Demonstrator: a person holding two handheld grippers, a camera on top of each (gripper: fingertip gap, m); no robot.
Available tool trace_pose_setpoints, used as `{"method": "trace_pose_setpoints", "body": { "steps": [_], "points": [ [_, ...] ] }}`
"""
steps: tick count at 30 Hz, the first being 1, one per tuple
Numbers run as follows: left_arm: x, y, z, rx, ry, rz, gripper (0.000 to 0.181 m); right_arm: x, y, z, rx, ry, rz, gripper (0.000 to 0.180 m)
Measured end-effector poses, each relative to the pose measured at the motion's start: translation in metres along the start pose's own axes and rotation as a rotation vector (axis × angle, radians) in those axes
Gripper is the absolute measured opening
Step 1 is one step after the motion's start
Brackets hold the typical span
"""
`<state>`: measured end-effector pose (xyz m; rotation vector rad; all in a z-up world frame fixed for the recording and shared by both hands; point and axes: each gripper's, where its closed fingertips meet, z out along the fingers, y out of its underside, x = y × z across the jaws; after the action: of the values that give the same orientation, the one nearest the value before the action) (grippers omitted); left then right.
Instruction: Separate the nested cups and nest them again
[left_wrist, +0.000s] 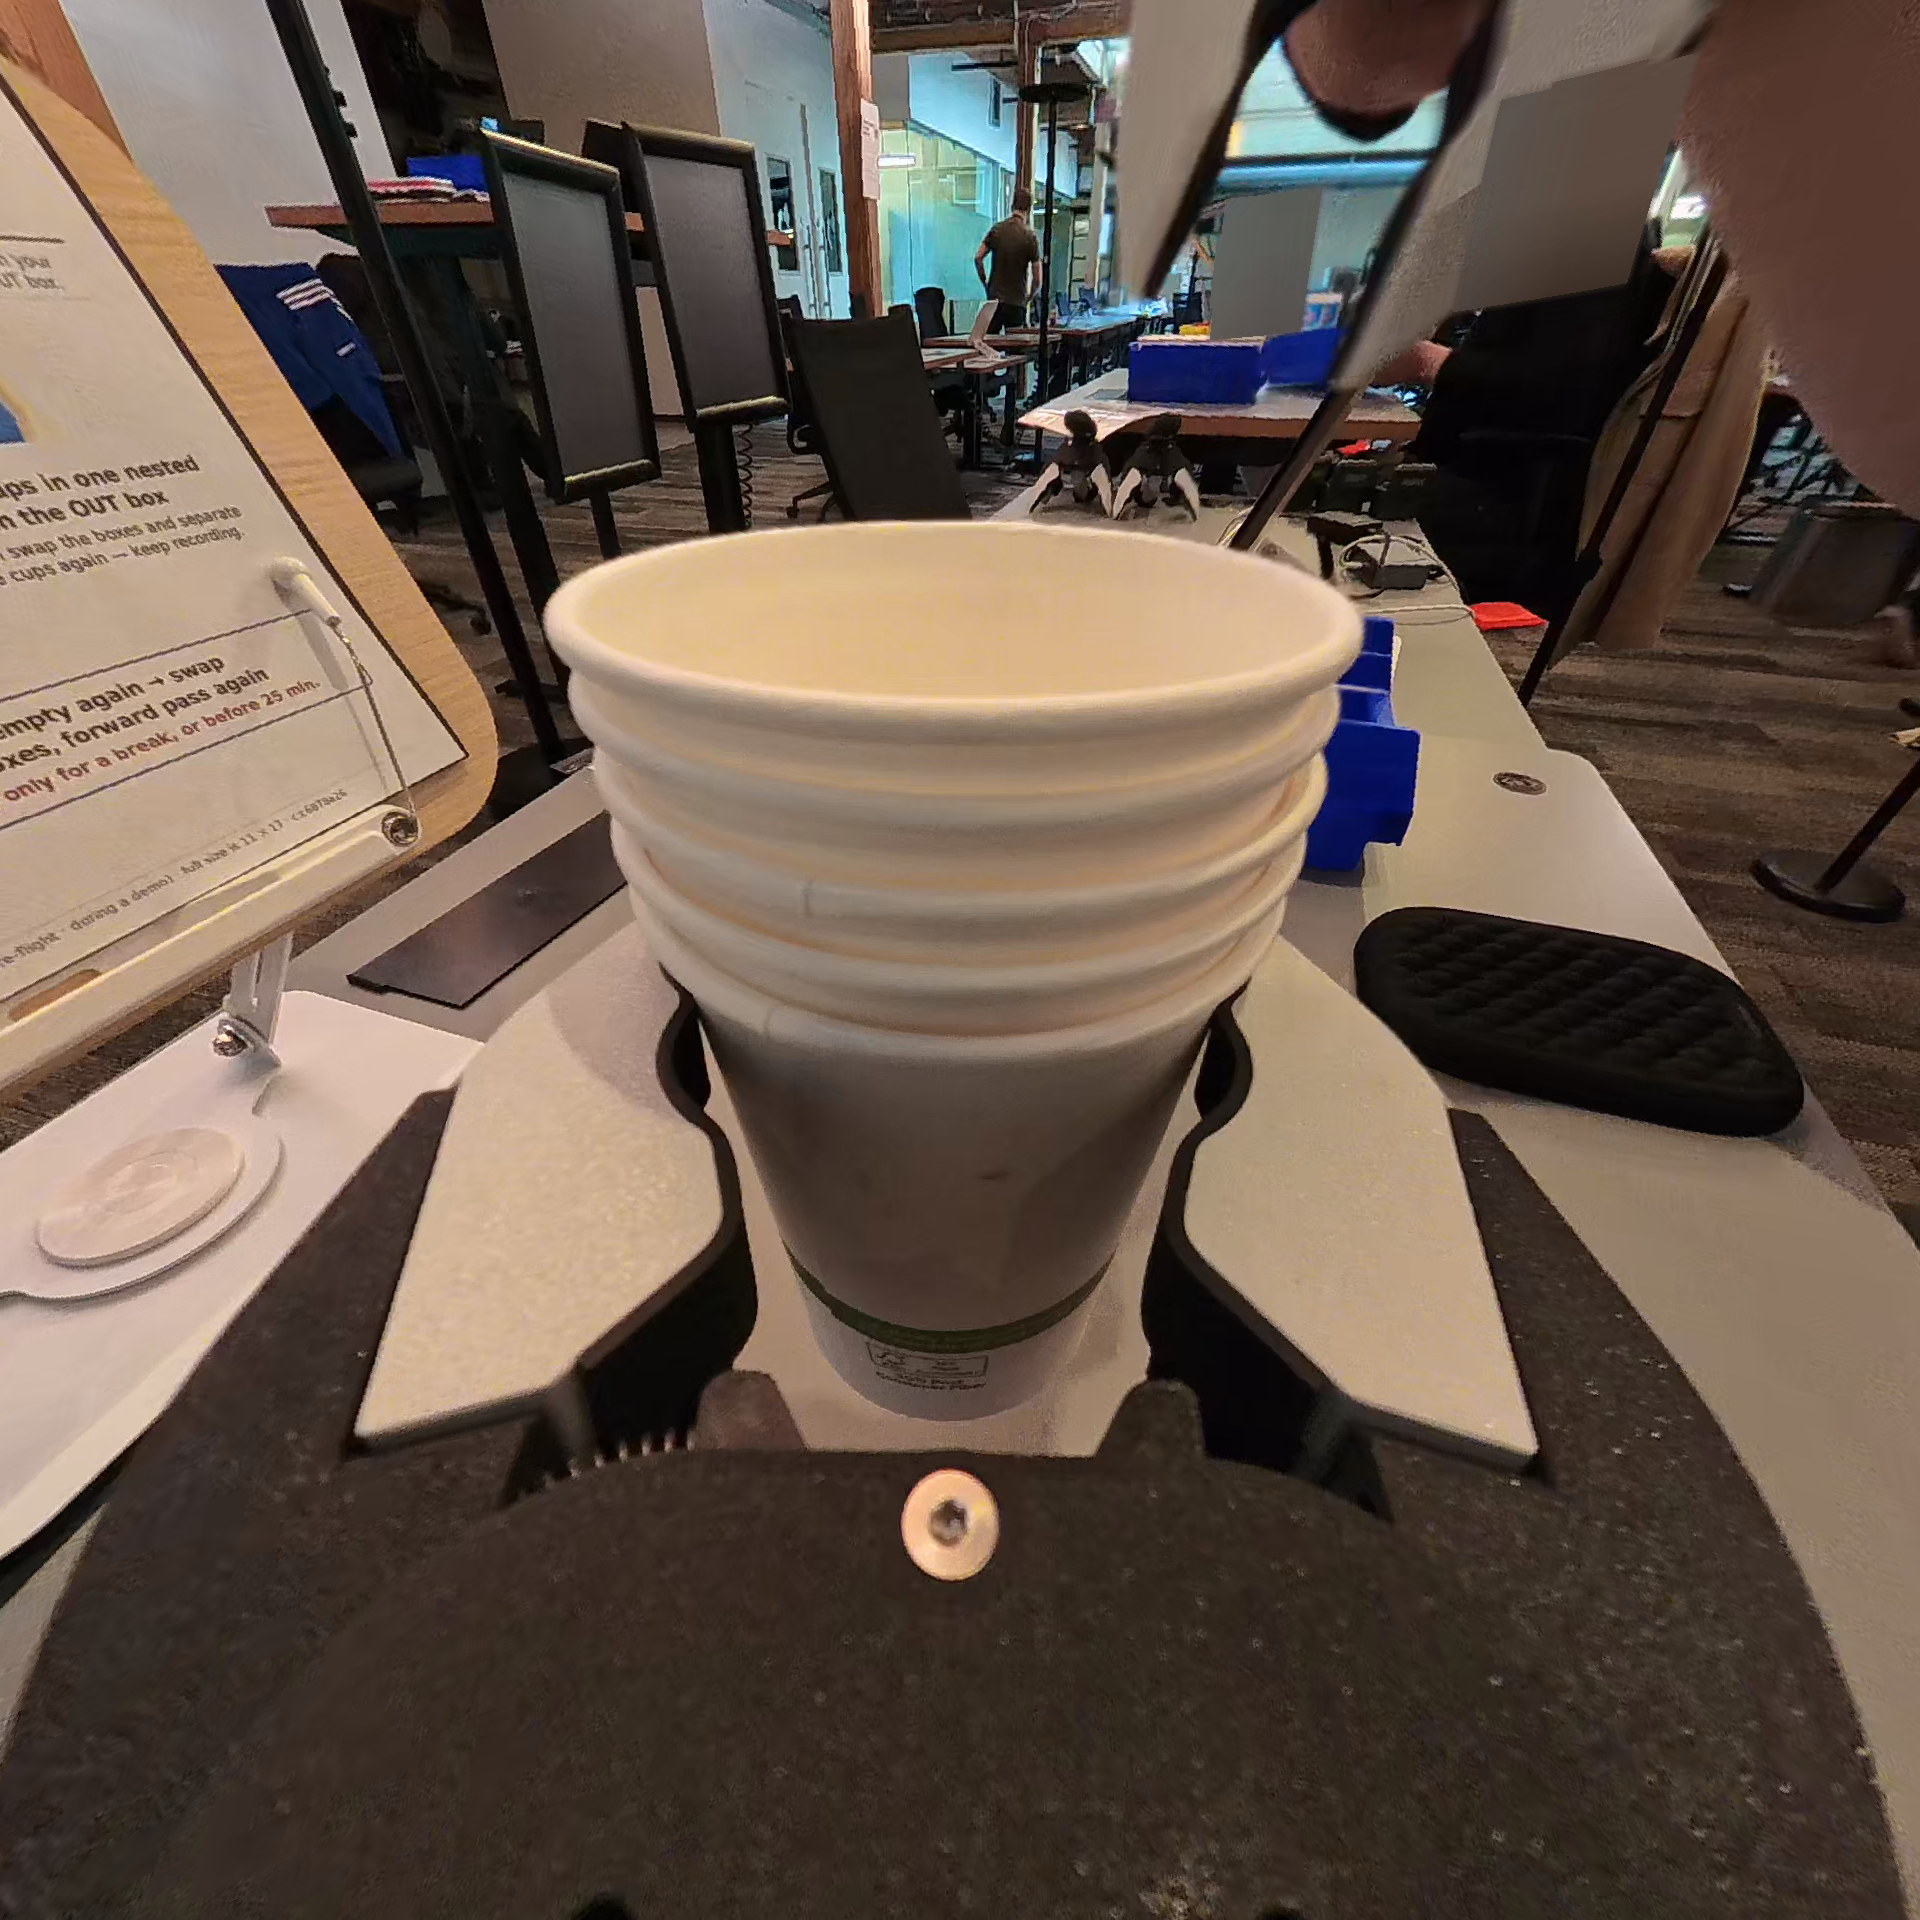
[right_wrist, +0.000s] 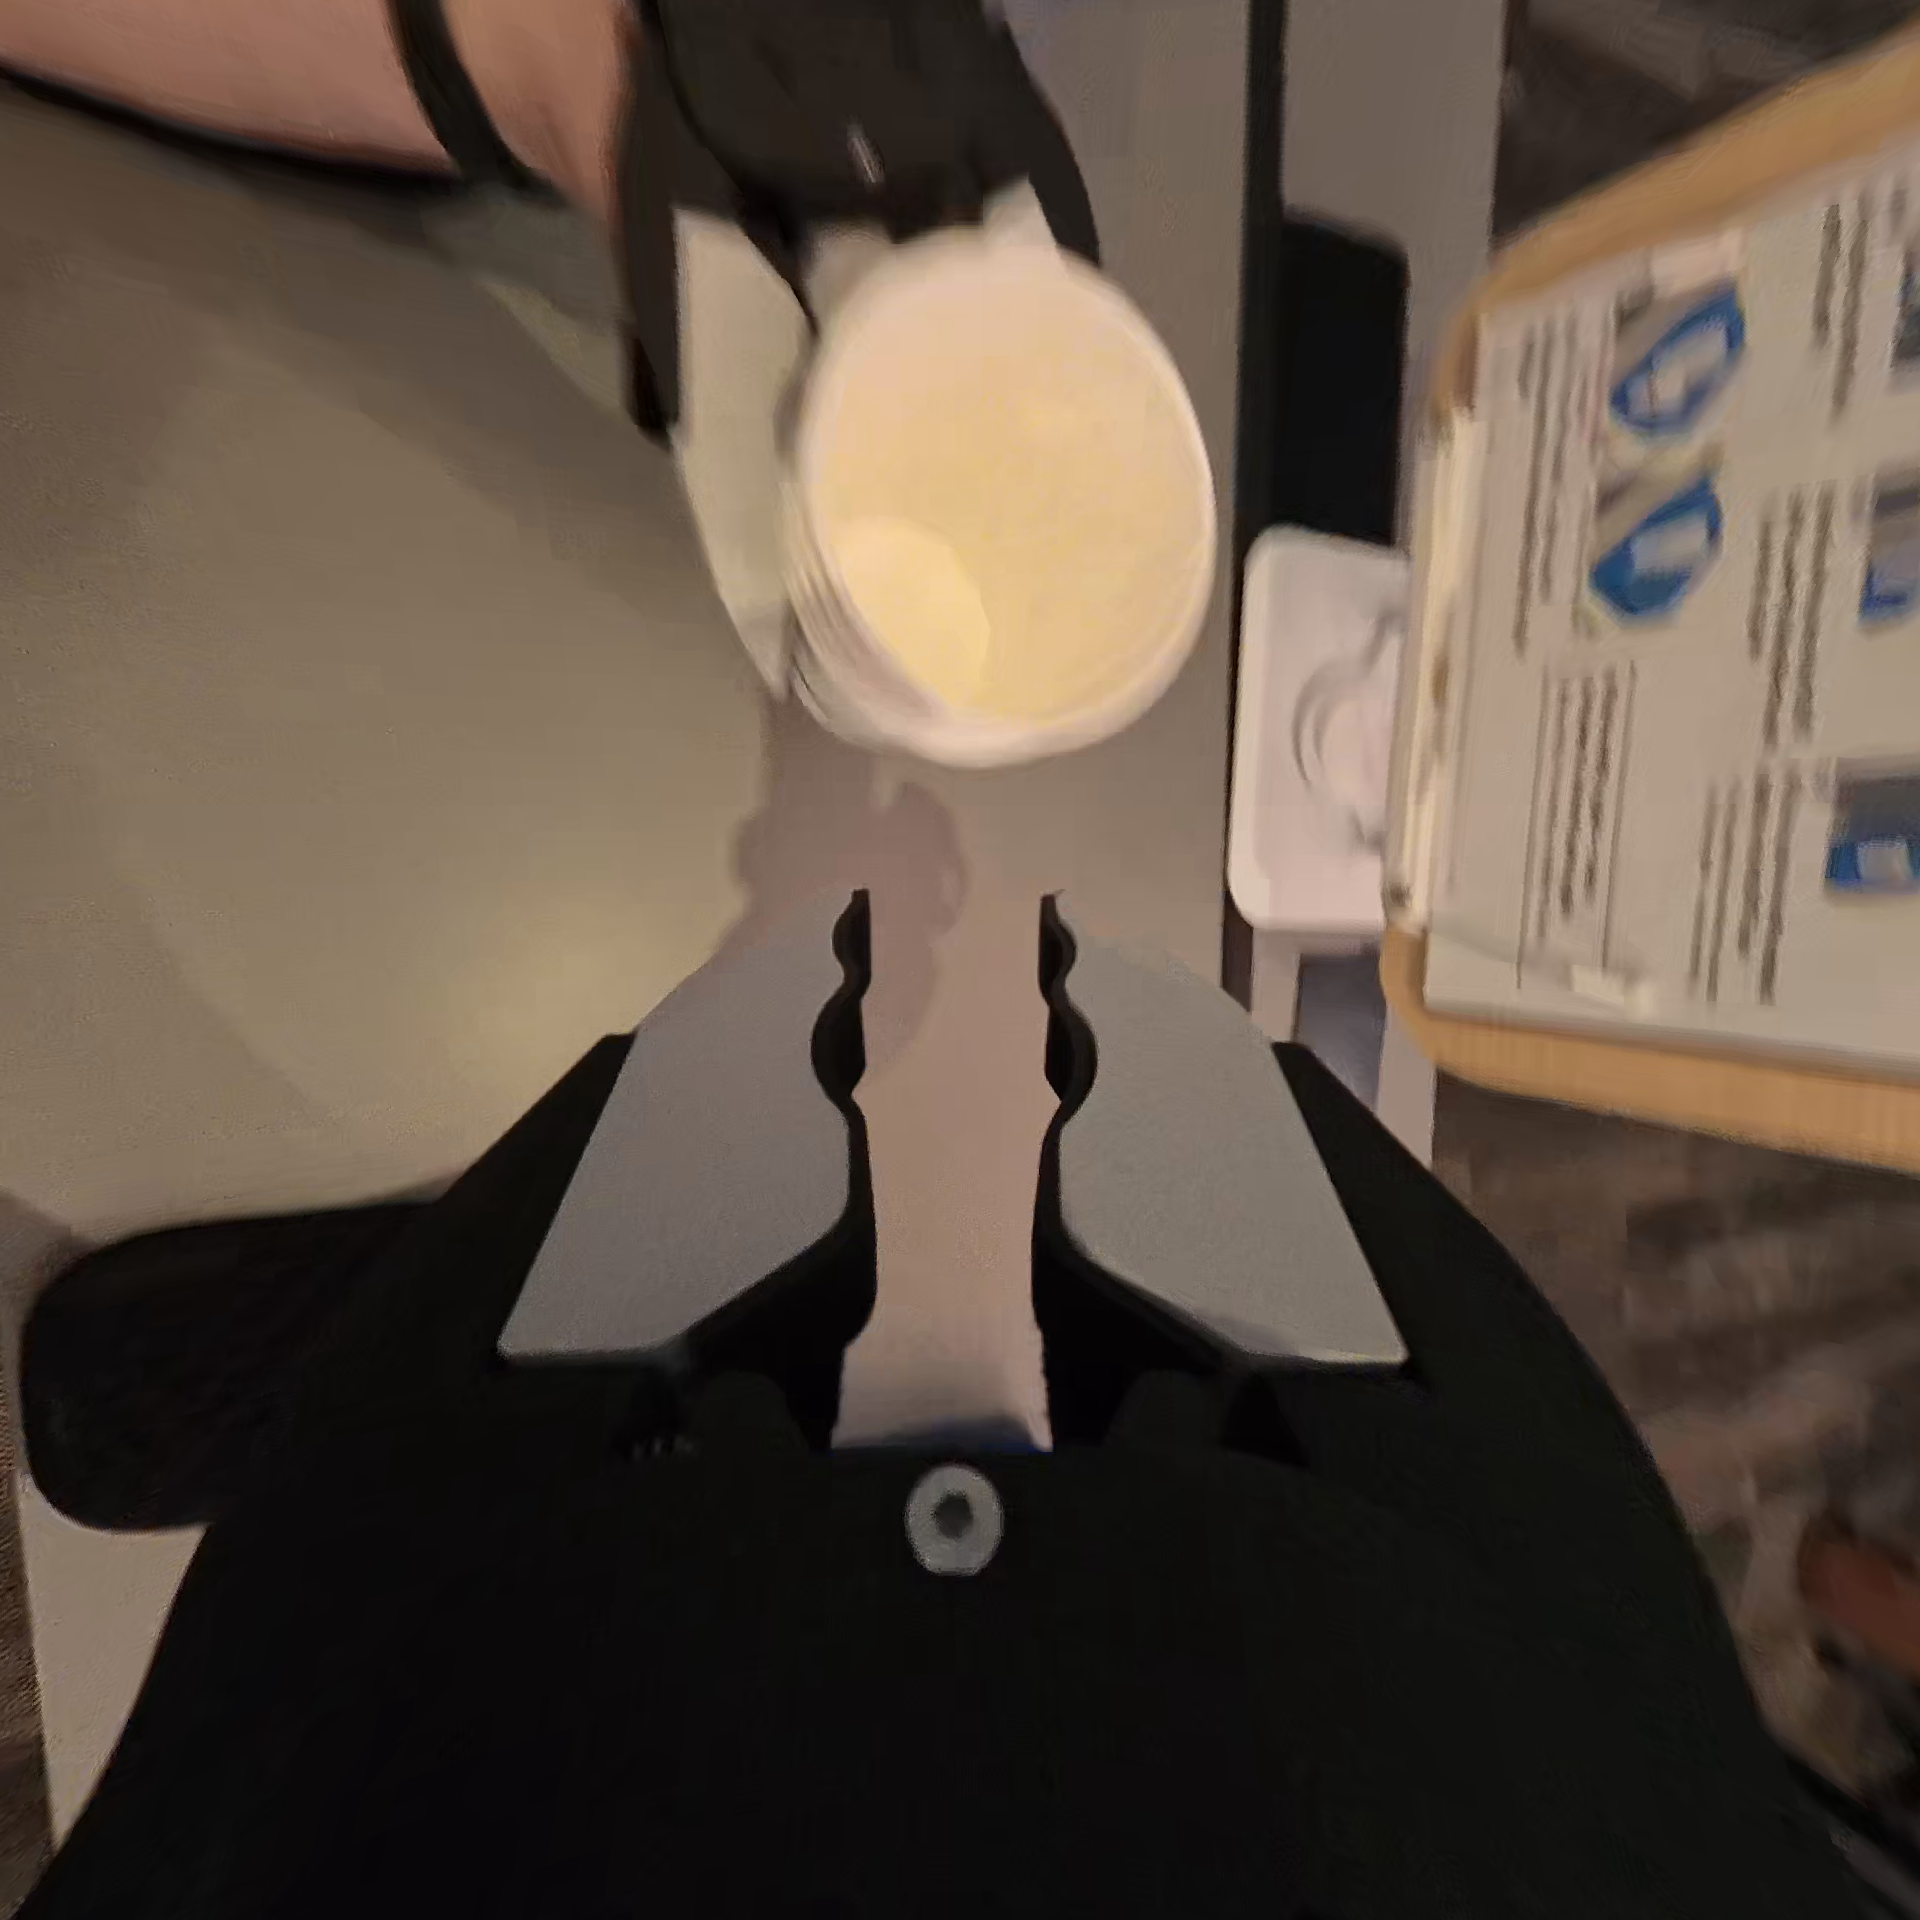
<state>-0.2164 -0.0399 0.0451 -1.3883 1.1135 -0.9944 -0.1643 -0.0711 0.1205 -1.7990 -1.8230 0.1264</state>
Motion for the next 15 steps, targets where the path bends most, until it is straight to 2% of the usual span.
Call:
{"method": "trace_pose_setpoints", "body": {
  "steps": [2, 5, 12, 15],
  "points": [
    [-0.002, 0.004, 0.001, -0.017, -0.011, 0.011, 0.093, -0.012, -0.033, 0.009, 0.055, -0.074, -0.028, 0.03],
    [-0.004, 0.008, 0.002, -0.032, -0.017, 0.017, 0.093, -0.019, -0.056, 0.025, 0.039, -0.14, -0.052, 0.029],
    [-0.002, 0.008, 0.004, -0.035, -0.012, 0.022, 0.093, -0.022, -0.054, 0.058, -0.069, -0.217, -0.055, 0.019],
    [-0.003, 0.009, 0.004, -0.036, -0.012, 0.02, 0.093, -0.026, -0.053, 0.061, -0.063, -0.256, -0.05, 0.008]
  ]
}}
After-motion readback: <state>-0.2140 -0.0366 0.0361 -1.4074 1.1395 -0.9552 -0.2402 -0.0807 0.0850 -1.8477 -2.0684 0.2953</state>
